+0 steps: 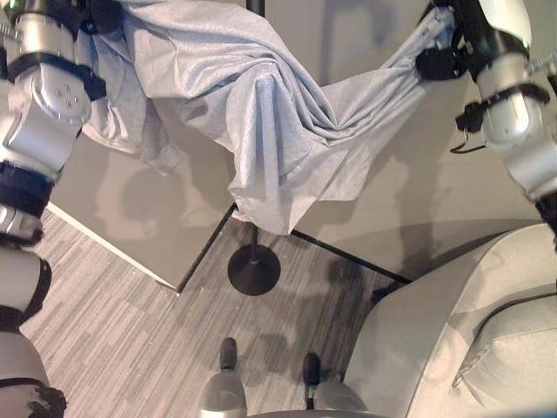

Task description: Hang the clothes on the sofa on the clothes rack.

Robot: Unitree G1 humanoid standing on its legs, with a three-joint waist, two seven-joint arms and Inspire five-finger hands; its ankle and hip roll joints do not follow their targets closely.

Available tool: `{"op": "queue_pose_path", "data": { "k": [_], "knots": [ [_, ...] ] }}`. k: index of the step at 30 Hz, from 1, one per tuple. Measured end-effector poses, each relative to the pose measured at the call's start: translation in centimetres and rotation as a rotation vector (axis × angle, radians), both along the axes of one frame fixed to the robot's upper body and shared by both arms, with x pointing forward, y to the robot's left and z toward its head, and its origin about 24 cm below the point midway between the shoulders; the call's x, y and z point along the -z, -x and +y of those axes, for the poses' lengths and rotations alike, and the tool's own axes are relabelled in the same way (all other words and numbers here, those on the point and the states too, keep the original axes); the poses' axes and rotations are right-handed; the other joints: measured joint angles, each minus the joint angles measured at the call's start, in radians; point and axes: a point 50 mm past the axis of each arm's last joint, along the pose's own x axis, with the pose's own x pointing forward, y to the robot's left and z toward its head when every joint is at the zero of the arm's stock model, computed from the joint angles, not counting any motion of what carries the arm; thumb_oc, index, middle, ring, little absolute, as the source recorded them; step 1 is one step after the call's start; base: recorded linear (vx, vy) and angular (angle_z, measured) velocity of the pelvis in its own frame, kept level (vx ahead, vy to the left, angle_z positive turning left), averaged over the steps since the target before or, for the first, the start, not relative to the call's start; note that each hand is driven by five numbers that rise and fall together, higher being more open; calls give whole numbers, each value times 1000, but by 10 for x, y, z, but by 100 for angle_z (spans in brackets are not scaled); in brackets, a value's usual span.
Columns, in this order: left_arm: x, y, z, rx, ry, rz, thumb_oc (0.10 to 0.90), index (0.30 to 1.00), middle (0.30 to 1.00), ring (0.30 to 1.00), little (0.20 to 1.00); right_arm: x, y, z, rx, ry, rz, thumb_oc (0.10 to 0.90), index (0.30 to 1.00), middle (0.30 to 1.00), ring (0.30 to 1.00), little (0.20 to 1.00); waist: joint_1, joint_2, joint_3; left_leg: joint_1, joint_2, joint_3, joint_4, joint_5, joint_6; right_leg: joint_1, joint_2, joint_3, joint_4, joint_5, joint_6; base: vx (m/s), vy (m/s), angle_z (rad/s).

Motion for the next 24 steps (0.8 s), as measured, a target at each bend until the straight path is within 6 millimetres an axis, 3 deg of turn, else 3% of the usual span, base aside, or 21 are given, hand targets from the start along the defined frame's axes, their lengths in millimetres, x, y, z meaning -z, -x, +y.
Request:
{"op": "queue_pose_path", "data": {
  "k": [2,5,6,7,10,14,16,17,20,21,22,23,24],
  "knots": [
    [26,-6,5,-17,102,61,400,300,300,300,300,41,-5,-12,70,-87,130,400,300,300,300,300,-14,13,4,4,1,2,0,0,-1,3,1,1,0,0,0,-38,32,-3],
    [75,-4,12,-24,301,116,400,300,300,300,300,78,3,-12,72,-296,142,400,300,300,300,300,-24,33,4,11,1,5,-1,-3,-1,6,0,6,0,0,0,-20,22,-5],
    [101,-7,13,-46,376,205,400,300,300,300,300,97,5,-10,78,-319,200,400,300,300,300,300,-27,36,4,6,5,4,-2,-3,-1,1,2,5,0,0,0,0,0,0],
    [122,-8,11,-44,429,283,400,300,300,300,300,103,4,-7,71,-322,228,400,300,300,300,300,-28,36,5,2,5,4,-2,-3,-1,-2,3,4,0,1,1,0,0,0],
    [147,-1,0,0,559,276,400,300,300,300,300,111,12,-2,49,-464,176,400,300,300,300,300,-23,35,4,6,3,3,-2,-2,0,3,1,3,0,0,0,5,9,4],
    [171,5,-9,20,625,324,400,300,300,300,300,125,14,9,23,-489,215,400,300,300,300,300,-20,34,4,4,2,-3,-2,-2,1,6,0,-4,0,0,0,8,7,5],
    [175,6,-12,30,634,335,400,300,300,300,300,128,13,14,13,-513,219,709,764,764,764,764,-21,34,4,5,2,-3,-2,-1,2,6,0,-5,0,0,0,0,0,0],
    [178,5,-15,41,657,338,400,300,300,300,300,130,13,17,5,-525,222,800,900,900,900,900,-21,34,4,5,2,-4,-2,0,3,8,0,-5,0,0,0,-2,-2,3],
    [180,4,-18,67,694,348,400,300,300,300,300,132,12,21,-5,-535,229,800,900,900,900,900,-22,34,4,5,2,-8,-3,0,5,8,0,-7,0,0,0,0,0,0],
    [180,4,-18,68,699,347,435,352,352,352,352,132,12,21,-5,-535,229,800,900,900,900,900,-22,34,4,5,2,-9,-3,0,5,9,1,-8,0,0,0,0,0,0],
    [180,4,-17,68,705,345,769,853,853,853,853,132,13,20,-6,-536,228,800,900,900,900,900,-22,34,4,5,2,-9,-3,-2,9,9,1,-9,0,1,1,0,0,0],
    [180,4,-17,69,705,345,800,900,900,900,900,132,13,20,-6,-536,229,800,900,900,900,900,-22,34,4,5,2,-9,-3,-2,9,9,1,-9,0,1,1,0,0,0],
    [180,5,-17,70,707,345,800,900,900,900,900,132,13,20,-6,-538,231,800,900,900,900,900,-22,34,4,5,2,-9,-3,-2,10,10,1,-9,0,1,1,0,0,0]
  ]
}}
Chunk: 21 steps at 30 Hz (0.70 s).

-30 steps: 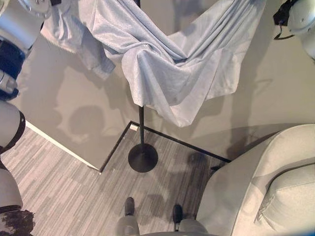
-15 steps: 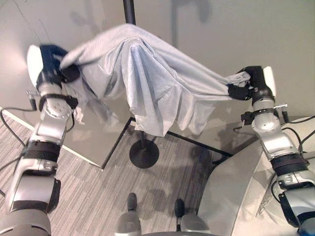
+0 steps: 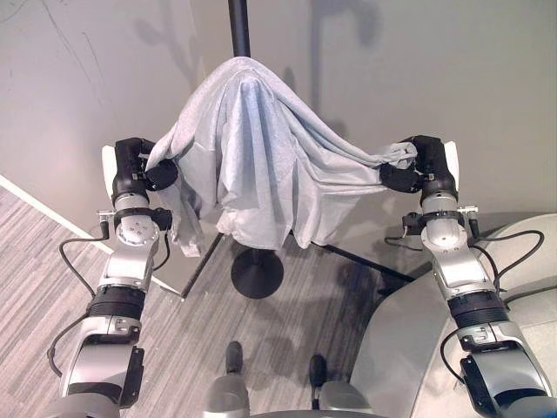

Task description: Hang the clothes on the sofa on the clothes rack.

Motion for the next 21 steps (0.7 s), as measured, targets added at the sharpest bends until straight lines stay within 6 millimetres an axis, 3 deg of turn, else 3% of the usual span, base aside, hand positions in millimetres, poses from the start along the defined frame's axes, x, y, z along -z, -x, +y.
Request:
{"op": "queue_pose_path", "data": {
  "k": [7,11,21],
  "knots": [
    [-1,0,-2,34,36,-6,800,900,900,900,900,8,3,-1,-26,2,35,800,900,900,900,900,3,0,-1,1,-1,-1,0,4,-3,2,0,-1,0,0,0,0,0,0],
    [1,7,1,42,52,-14,800,900,900,900,900,23,11,-8,-21,-5,82,800,900,900,900,900,4,1,-2,4,-1,-2,0,4,-3,7,-1,-3,0,0,0,0,0,0],
    [8,50,22,14,97,-68,800,900,900,900,900,81,57,-36,6,-61,281,800,900,900,900,900,8,9,-19,12,10,-1,-3,-7,1,11,-3,-1,0,-3,-5,1,0,-1]
  ]
}}
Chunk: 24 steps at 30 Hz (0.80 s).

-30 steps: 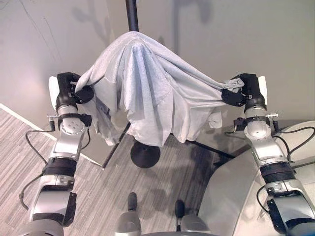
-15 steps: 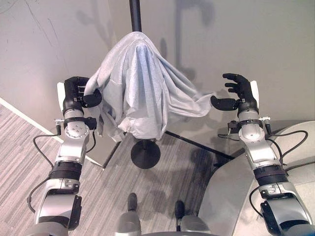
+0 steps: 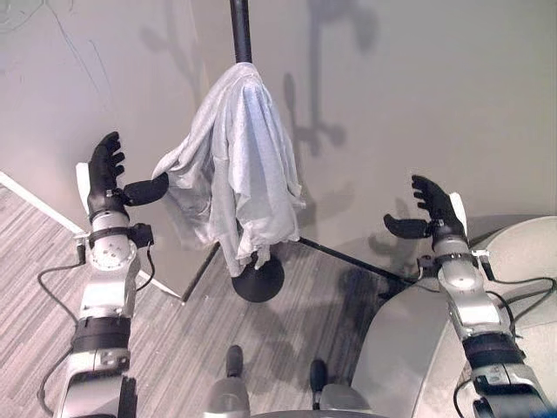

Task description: Hang the clothes on the sofa on the clothes rack.

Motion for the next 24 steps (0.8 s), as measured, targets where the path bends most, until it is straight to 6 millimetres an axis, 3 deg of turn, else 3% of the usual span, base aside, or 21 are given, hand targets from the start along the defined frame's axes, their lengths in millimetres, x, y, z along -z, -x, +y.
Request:
{"op": "queue_pose_path", "data": {
  "k": [4,8,11,16,23,24],
  "knots": [
    [18,22,-3,42,0,52,800,900,900,900,900,28,23,5,5,-119,65,800,900,900,900,900,4,17,-32,0,4,1,0,-6,-3,0,4,0,0,-4,-6,0,0,0],
    [55,52,-14,50,118,126,800,900,900,900,900,60,53,10,32,-228,153,800,900,900,900,900,17,37,-69,0,4,0,0,-12,-6,0,4,-2,0,-12,-9,-4,6,2],
    [119,99,-37,66,338,319,800,900,900,900,900,97,87,24,28,-346,281,800,900,900,900,900,22,41,-107,-25,5,-6,0,-10,-5,-20,5,-16,0,-15,-11,-22,36,8],
    [183,140,-60,93,505,609,800,900,900,900,900,129,113,35,50,-426,412,800,900,900,900,900,21,39,-129,-35,6,-9,0,-7,-3,-28,5,-19,0,-21,-17,-4,8,3],
    [192,143,-55,87,492,657,800,900,900,900,900,138,121,37,56,-445,456,800,900,900,900,900,21,41,-170,-45,7,-12,0,-5,-1,-36,7,-22,0,-21,-15,-2,0,1],
    [205,150,-59,75,513,682,800,900,900,900,900,152,128,44,75,-482,485,800,900,900,900,900,18,34,-181,-47,7,-10,0,-5,-5,-46,5,-22,0,-21,-16,0,0,0]
  ]
}}
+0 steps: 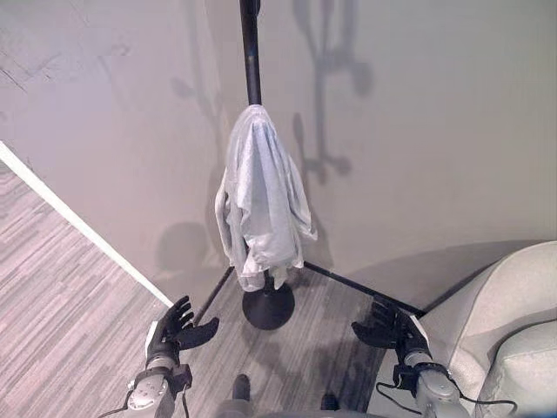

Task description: Hang the clothes on the sofa on the clothes rack.

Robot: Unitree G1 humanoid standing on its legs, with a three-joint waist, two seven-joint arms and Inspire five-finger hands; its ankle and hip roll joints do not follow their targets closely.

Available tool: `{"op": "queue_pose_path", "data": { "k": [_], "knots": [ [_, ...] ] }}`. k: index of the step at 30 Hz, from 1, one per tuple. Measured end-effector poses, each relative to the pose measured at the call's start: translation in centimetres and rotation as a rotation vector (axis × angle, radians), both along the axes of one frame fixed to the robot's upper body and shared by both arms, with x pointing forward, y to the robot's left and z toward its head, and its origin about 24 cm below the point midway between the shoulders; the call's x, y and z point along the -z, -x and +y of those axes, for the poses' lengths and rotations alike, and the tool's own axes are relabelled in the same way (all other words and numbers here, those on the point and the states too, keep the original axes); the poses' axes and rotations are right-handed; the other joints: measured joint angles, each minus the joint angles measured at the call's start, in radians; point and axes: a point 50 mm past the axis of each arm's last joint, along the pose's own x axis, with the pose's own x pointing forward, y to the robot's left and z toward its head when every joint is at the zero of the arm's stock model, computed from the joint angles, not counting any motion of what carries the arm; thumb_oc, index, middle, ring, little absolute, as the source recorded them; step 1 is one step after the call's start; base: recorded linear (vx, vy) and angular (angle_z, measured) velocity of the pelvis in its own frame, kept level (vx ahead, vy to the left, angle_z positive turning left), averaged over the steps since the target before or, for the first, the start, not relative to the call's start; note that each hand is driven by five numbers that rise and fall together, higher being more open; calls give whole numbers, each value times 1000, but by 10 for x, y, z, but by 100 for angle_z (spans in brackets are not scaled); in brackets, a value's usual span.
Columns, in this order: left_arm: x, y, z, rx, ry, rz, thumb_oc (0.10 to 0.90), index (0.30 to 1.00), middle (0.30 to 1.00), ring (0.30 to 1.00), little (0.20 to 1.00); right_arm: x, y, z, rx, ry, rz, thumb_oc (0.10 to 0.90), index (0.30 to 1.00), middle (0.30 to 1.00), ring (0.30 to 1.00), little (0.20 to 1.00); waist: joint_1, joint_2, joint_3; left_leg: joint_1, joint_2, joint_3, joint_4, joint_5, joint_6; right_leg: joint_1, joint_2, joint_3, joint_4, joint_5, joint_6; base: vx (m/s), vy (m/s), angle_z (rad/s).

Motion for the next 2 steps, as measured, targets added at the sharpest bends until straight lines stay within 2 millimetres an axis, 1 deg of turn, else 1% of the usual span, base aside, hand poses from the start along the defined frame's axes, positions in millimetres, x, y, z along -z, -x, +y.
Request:
{"op": "queue_pose_path", "data": {
  "k": [1,2],
  "knots": [
    [11,-2,0,-12,10,38,800,900,900,900,900,9,1,3,22,-14,39,800,900,900,900,900,0,5,-18,1,0,2,0,-1,-1,2,0,1,0,0,0,-5,6,-3],
    [26,5,-3,-12,29,124,800,900,900,900,900,20,7,7,17,-30,107,800,900,900,900,900,0,4,-31,1,0,3,0,-3,-3,2,0,2,0,-1,1,0,0,0]
  ]
}}
